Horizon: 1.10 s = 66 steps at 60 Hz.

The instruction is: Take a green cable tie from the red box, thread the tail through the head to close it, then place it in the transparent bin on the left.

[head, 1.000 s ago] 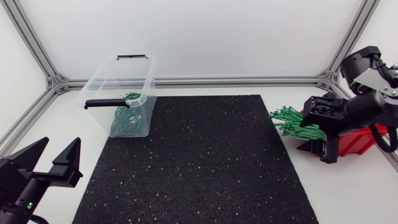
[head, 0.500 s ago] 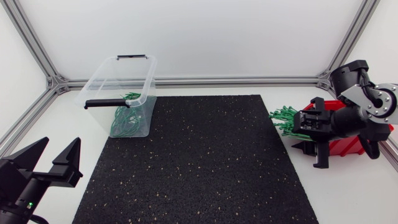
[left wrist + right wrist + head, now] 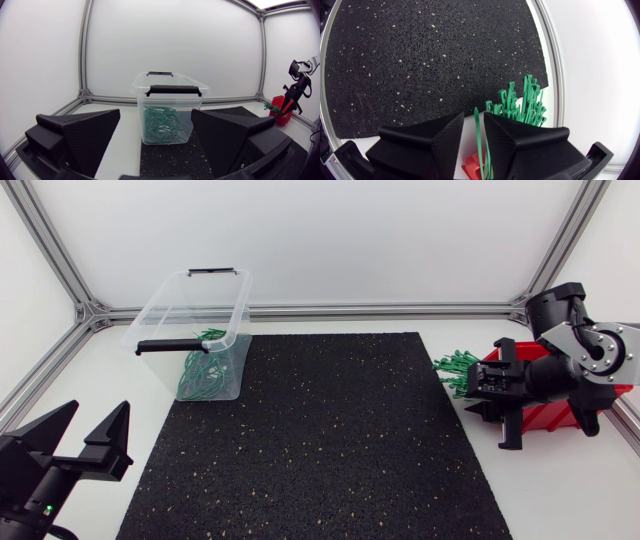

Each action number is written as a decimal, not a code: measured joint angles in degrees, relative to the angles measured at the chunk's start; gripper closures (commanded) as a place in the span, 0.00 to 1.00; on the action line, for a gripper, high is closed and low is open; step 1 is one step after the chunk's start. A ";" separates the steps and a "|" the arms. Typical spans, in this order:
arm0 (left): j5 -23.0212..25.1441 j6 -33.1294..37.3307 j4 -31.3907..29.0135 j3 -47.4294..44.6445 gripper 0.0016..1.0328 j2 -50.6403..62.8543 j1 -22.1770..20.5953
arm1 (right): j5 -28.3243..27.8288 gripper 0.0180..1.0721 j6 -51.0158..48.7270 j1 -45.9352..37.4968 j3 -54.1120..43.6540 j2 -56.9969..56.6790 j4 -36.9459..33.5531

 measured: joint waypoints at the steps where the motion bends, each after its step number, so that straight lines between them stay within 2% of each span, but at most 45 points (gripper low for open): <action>1: 0.00 0.00 0.00 0.00 0.04 0.00 0.00 | 0.02 0.71 0.00 -0.02 0.00 0.09 0.09; 8: 0.00 0.00 0.00 0.00 0.04 0.00 0.00 | 0.66 0.75 -0.46 -0.07 -0.79 0.46 2.21; 29: 0.00 0.00 0.00 0.00 0.04 0.00 0.00 | 1.27 0.82 -3.21 -2.19 -1.11 0.55 2.43; 35: 0.00 0.00 0.00 0.00 0.04 0.00 0.00 | 0.87 0.95 -3.45 -2.34 -1.11 0.55 1.66; 52: 0.00 0.00 0.00 0.00 0.04 0.00 0.00 | -0.28 0.95 -4.52 -2.58 -1.11 0.15 0.17; 66: 0.00 0.00 0.00 0.00 0.04 0.00 0.00 | -2.25 0.95 -5.84 -4.37 4.13 0.15 -8.68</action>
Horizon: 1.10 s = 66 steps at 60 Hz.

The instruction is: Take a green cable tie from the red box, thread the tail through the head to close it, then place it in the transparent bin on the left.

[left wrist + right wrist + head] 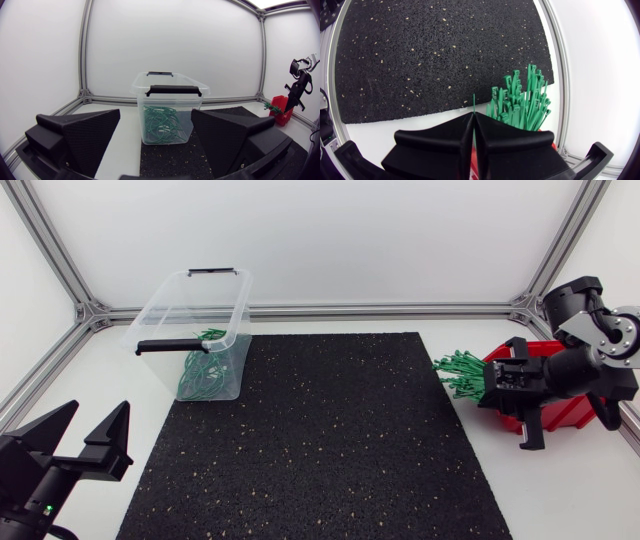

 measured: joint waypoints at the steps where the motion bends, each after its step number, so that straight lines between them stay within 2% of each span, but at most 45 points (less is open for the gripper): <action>1: 0.00 0.00 0.00 0.00 0.04 0.00 0.00 | -0.26 0.95 -0.11 -0.07 0.44 0.02 -0.48; 18: 0.00 0.00 0.00 0.00 0.04 0.00 0.00 | -1.99 0.95 -0.66 -0.52 6.97 0.33 -7.32; 38: 0.00 0.00 0.00 0.00 0.04 0.00 0.00 | -6.05 0.95 -1.42 -1.36 19.89 2.12 -18.67; 58: 0.00 0.00 0.00 0.00 0.04 0.00 0.00 | -12.83 0.95 1.70 -1.33 33.29 2.16 -29.51; 66: 0.00 0.00 0.00 0.00 0.04 0.00 0.00 | -16.15 0.95 4.09 -1.03 40.70 2.21 -36.20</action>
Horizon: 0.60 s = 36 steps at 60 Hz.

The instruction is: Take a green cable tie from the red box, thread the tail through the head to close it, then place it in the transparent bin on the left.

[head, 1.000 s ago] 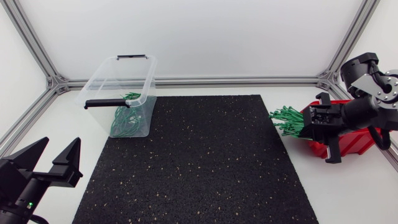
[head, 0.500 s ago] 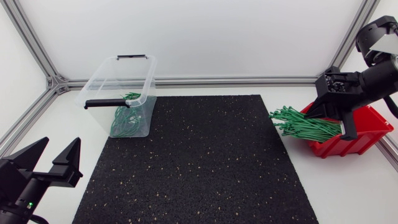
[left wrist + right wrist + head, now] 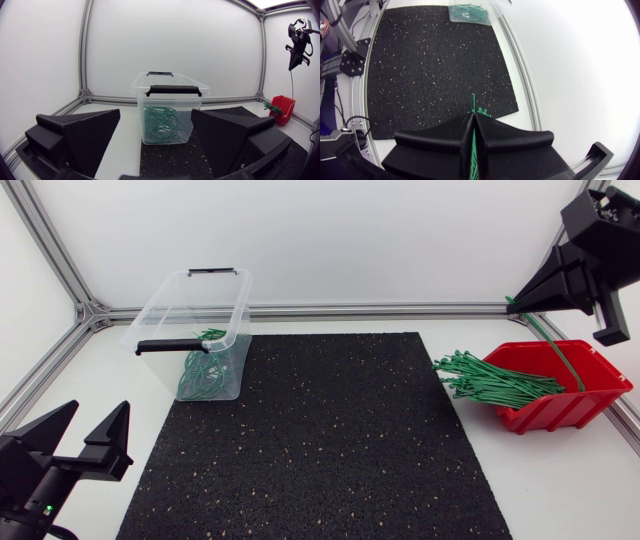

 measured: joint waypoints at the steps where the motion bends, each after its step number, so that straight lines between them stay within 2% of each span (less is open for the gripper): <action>1: 0.00 0.00 0.00 0.00 0.04 0.00 0.00 | -0.33 0.95 0.39 0.13 1.03 0.00 -0.70; 7: 0.00 0.00 0.00 0.00 0.04 0.00 0.00 | -2.34 0.95 2.78 1.29 6.60 0.00 -3.96; 23: 0.00 0.00 0.00 0.00 0.04 0.00 0.00 | -4.94 0.95 11.85 6.14 16.79 -0.02 -6.29; 36: 0.00 0.00 0.00 0.00 0.04 0.00 0.00 | -9.20 0.95 21.55 9.11 19.28 0.00 -6.27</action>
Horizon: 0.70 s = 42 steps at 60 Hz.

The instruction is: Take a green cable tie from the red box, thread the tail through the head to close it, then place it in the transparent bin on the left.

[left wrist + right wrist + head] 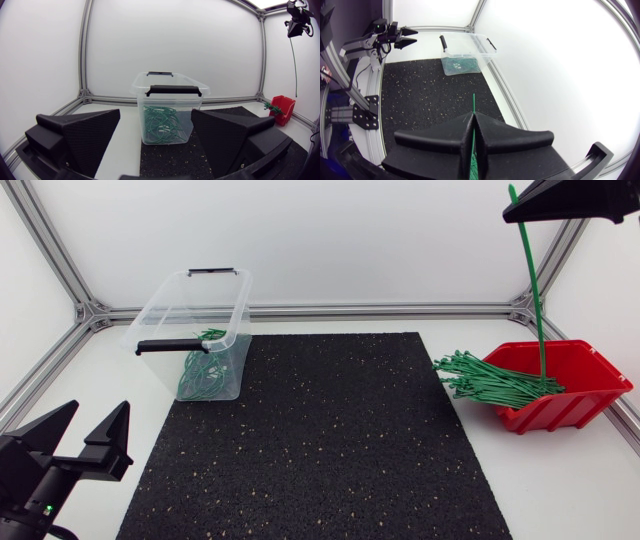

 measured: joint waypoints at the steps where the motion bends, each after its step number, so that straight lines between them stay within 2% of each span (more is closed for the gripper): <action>1: 0.00 0.00 0.00 0.00 0.04 0.00 0.00 | -0.35 0.95 0.94 0.09 0.00 0.00 0.07; 9: 0.00 0.00 0.00 0.00 0.04 -0.02 0.00 | -2.99 0.95 7.78 1.29 -0.87 -0.02 2.71; 35: 0.00 0.00 0.00 0.00 0.04 0.00 0.00 | -4.26 0.90 32.92 11.15 -16.87 -0.07 24.90; 42: 0.00 0.00 0.00 0.00 0.04 0.00 0.00 | -4.15 0.90 40.65 14.75 -21.07 -0.11 33.57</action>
